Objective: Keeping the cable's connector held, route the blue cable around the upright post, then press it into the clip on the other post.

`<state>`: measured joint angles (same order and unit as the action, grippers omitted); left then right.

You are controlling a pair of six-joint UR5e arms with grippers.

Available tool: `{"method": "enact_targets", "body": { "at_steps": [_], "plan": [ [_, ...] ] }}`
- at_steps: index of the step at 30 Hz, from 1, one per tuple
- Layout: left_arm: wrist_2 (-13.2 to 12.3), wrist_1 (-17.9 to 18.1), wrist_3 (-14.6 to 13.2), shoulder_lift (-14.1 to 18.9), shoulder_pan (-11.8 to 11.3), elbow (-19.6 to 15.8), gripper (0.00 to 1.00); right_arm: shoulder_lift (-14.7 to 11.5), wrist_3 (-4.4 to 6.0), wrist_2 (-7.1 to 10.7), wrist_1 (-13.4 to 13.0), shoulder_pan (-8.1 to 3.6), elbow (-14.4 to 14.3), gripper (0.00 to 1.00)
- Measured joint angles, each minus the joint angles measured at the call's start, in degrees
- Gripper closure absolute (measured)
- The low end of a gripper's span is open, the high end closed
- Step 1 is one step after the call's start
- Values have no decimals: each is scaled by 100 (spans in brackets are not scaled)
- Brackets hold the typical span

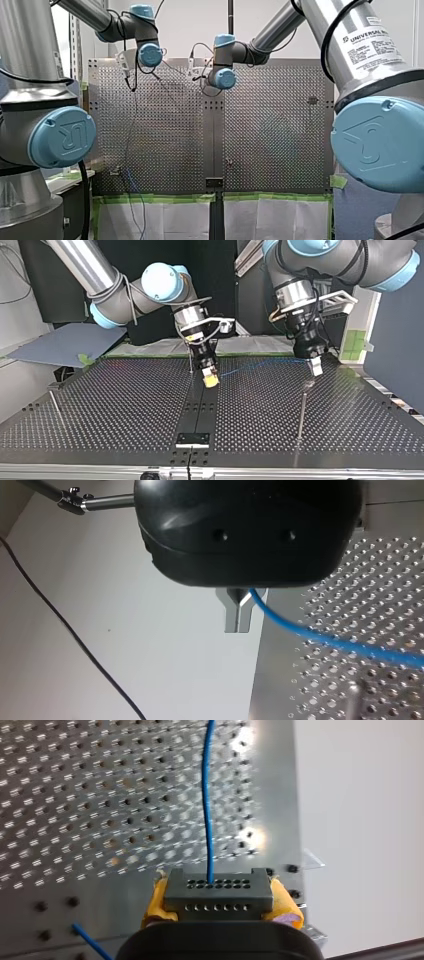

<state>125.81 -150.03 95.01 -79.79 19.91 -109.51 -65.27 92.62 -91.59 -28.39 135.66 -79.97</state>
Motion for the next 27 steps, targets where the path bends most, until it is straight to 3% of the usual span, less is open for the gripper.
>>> {"method": "enact_targets", "body": {
  "at_steps": [13,20,27],
  "plan": [
    [-535,-701,-4,-197,-519,669,100,1,194,249,202,-1,716,100],
    [-932,-812,43,-327,-918,844,100,10,372,390,186,-7,997,100],
    [-1292,-834,103,-648,-1278,1061,100,62,414,467,182,-54,1162,100]
  ]
}}
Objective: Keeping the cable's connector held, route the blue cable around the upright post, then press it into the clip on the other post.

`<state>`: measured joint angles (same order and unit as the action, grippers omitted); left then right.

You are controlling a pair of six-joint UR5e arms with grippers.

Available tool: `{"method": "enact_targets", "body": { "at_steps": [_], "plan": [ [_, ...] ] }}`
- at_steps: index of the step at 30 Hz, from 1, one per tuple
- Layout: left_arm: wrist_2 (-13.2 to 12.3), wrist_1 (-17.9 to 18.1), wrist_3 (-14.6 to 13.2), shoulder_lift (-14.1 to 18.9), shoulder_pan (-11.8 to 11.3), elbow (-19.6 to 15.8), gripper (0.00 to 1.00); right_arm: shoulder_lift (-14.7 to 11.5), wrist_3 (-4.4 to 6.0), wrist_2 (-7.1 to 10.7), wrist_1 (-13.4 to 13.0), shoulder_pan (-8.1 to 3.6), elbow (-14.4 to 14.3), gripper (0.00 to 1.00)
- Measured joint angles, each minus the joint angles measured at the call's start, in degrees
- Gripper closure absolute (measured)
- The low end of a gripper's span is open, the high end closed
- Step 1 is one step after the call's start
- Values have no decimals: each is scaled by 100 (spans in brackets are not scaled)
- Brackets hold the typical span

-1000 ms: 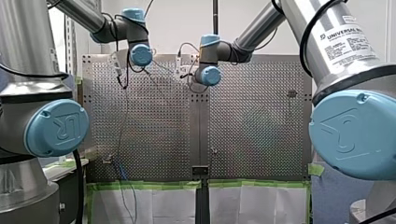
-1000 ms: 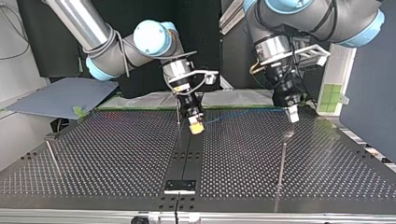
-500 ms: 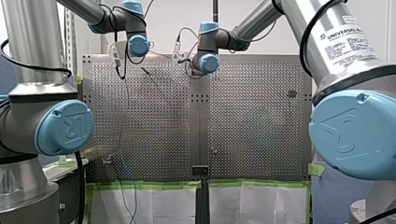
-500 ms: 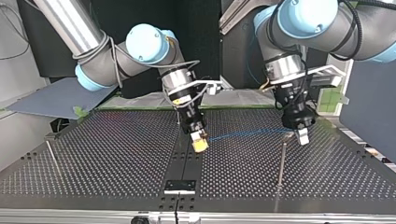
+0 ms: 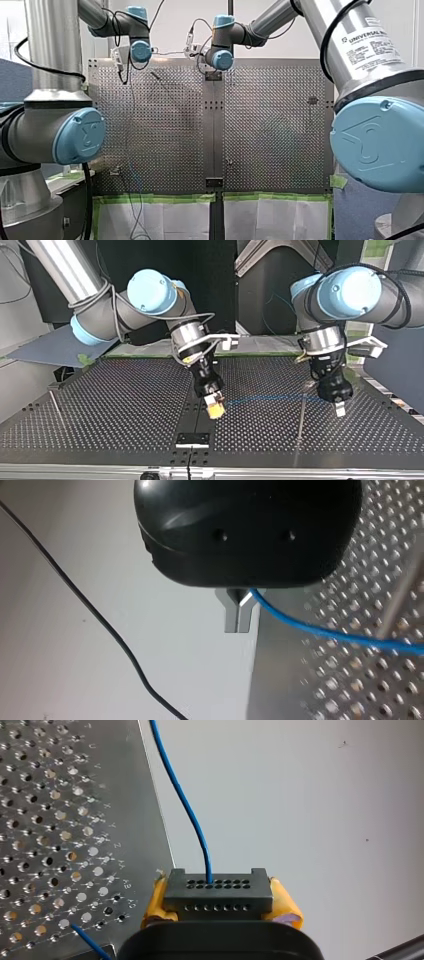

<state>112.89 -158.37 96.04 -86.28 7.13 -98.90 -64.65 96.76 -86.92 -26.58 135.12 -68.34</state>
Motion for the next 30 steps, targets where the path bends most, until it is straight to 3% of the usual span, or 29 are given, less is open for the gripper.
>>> {"method": "enact_targets", "body": {
  "at_steps": [13,20,30],
  "plan": [
    [-712,-2,291,-544,-712,211,100,575,-6,56,25,13,382,100],
    [-1073,-8,360,-698,-1066,232,100,678,-28,75,36,-31,408,100],
    [-1693,14,373,-1054,-1098,233,100,736,-69,79,56,-101,406,100]
  ]
}}
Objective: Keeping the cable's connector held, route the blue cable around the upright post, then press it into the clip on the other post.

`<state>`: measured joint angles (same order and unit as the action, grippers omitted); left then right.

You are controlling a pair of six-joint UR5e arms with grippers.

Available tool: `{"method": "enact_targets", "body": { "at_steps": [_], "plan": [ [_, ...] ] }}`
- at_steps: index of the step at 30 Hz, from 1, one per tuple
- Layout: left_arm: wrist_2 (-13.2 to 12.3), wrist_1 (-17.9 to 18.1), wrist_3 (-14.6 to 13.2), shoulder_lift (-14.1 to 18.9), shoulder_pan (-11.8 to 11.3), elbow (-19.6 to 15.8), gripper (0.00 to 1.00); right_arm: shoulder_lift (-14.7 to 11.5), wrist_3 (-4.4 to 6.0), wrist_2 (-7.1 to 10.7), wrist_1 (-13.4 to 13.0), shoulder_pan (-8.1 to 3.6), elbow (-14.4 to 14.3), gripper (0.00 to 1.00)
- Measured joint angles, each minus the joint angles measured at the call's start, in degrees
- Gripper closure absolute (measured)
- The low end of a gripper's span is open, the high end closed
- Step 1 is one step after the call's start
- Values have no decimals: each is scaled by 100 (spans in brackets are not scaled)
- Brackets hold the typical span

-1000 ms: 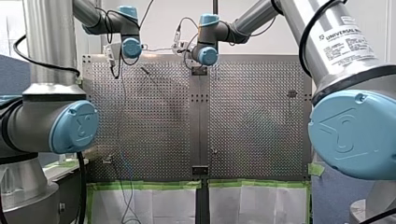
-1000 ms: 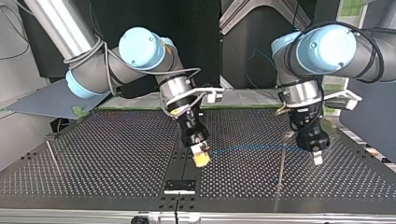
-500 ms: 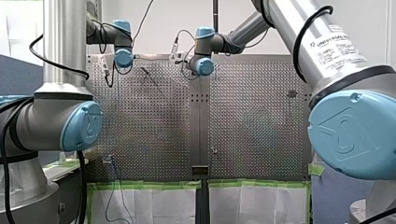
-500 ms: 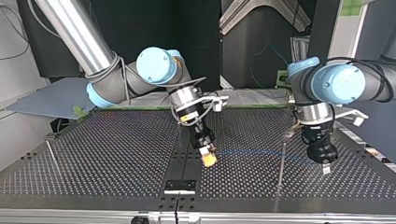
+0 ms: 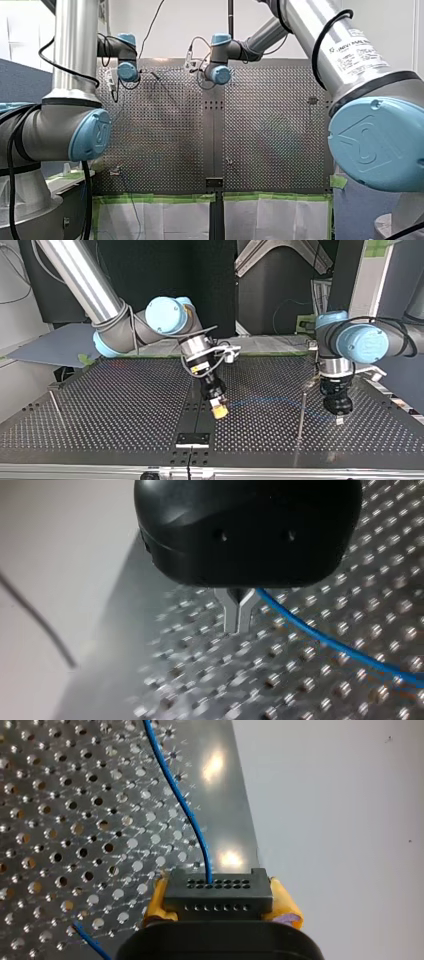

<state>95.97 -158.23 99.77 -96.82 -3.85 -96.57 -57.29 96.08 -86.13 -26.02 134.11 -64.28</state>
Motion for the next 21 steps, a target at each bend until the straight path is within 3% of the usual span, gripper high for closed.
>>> {"method": "enact_targets", "body": {
  "at_steps": [9,14,21],
  "plan": [
    [-198,63,150,-180,20,0,100,163,-112,-1,50,-51,-4,100],
    [-218,119,216,-317,47,0,100,374,-229,-7,122,-63,-7,100],
    [-277,125,394,-478,101,0,100,701,-289,-10,192,-47,-13,100]
  ]
}}
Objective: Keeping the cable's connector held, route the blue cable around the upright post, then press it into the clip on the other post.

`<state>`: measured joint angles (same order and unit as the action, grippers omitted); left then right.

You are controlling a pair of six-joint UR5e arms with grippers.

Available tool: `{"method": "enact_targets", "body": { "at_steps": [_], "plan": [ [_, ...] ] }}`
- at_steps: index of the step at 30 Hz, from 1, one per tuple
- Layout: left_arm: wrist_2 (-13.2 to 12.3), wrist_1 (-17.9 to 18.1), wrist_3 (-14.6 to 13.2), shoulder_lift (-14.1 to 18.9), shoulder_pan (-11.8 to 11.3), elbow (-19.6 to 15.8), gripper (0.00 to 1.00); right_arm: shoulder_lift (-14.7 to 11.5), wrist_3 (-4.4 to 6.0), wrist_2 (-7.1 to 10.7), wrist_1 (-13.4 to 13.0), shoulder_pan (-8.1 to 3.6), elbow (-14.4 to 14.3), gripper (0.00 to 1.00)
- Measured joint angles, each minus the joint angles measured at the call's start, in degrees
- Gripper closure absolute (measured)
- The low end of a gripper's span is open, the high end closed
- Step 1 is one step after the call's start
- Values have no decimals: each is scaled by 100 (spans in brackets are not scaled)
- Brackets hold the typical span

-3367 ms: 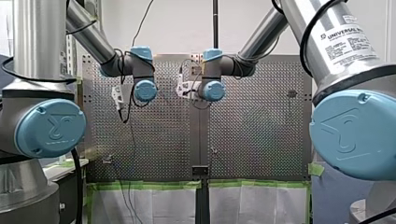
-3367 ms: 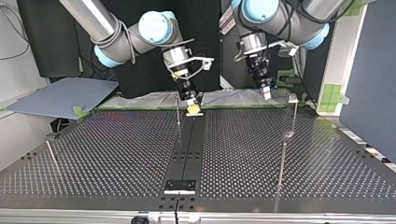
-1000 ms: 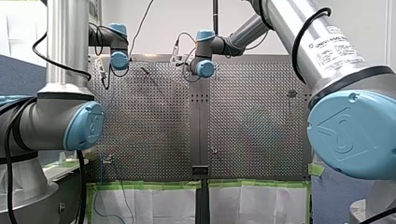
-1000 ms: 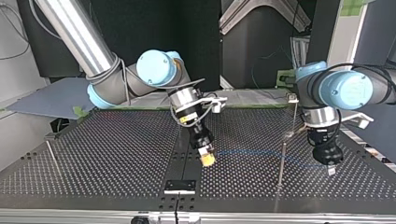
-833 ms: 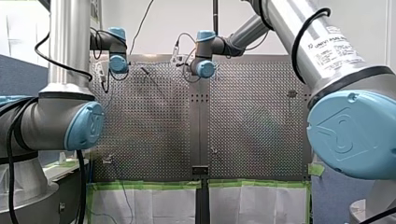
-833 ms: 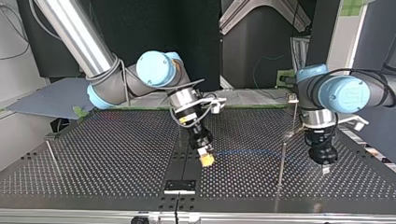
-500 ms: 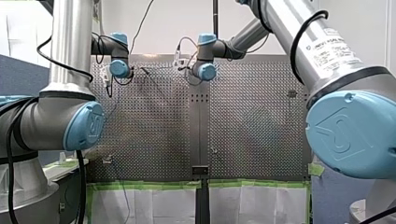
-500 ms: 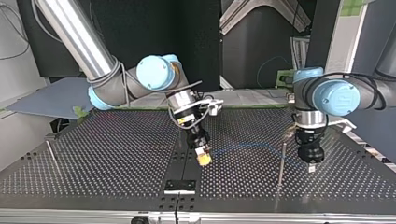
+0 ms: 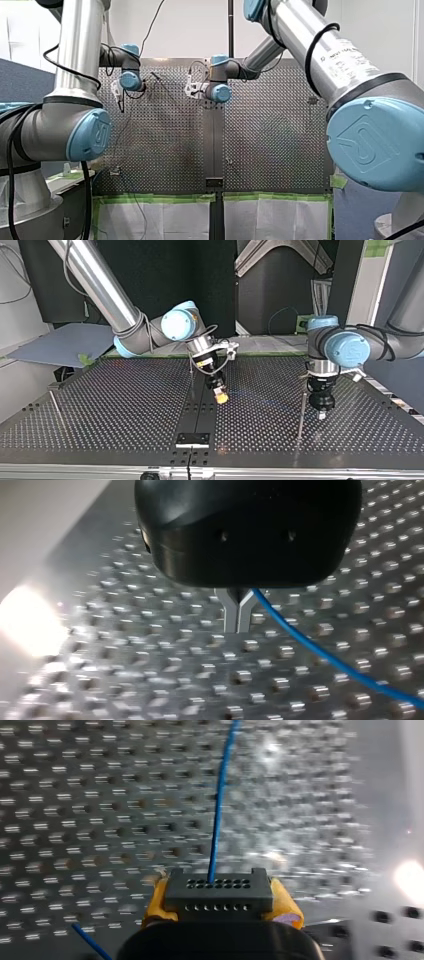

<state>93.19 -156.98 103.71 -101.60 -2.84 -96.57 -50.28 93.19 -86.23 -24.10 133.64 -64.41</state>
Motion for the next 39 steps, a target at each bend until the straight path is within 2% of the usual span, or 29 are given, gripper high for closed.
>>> {"method": "enact_targets", "body": {
  "at_steps": [3,5,6,8,9,11,12,14,15,16,17,18,20,21,22,23,28,29,39],
  "plan": [
    [-43,-11,97,-119,48,0,100,109,-37,-6,39,7,-30,100],
    [-94,-17,188,-196,73,0,89,167,-54,-21,44,-4,-85,100],
    [-117,-20,226,-231,83,0,89,190,-59,-30,44,-9,-115,100],
    [-158,-19,307,-290,109,0,79,236,-67,-47,43,-22,-185,100],
    [-176,-15,348,-305,119,0,79,254,-70,-54,42,-26,-210,100],
    [-228,-5,453,-326,134,0,63,299,-79,-68,42,-30,-257,100],
    [-243,-1,502,-330,138,0,63,321,-82,-75,41,-31,-275,100],
    [-239,5,631,-336,143,0,52,373,-87,-91,41,-30,-306,100],
    [-229,4,684,-338,145,0,52,395,-90,-99,40,-29,-320,100],
    [-215,1,742,-341,148,0,47,423,-92,-113,39,-26,-345,100],
    [-204,-5,775,-347,149,0,38,441,-94,-128,37,-24,-367,100],
    [-194,-14,799,-355,150,0,38,456,-95,-143,35,-23,-391,100],
    [-168,-41,834,-379,153,0,22,479,-98,-174,30,-22,-452,100],
    [-158,-54,843,-394,155,0,22,485,-100,-185,27,-22,-482,100],
    [-149,-73,853,-419,159,0,11,489,-104,-199,23,-24,-526,100],
    [-146,-87,860,-443,162,0,6,492,-107,-211,19,-26,-561,100],
    [-147,-127,876,-533,185,0,6,543,-131,-256,-6,-33,-751,100],
    [-147,-128,876,-539,186,0,0,557,-141,-263,-10,-33,-781,100],
    [-292,-139,984,-722,230,0,0,844,-204,-379,-135,-42,-1065,100]
  ]
}}
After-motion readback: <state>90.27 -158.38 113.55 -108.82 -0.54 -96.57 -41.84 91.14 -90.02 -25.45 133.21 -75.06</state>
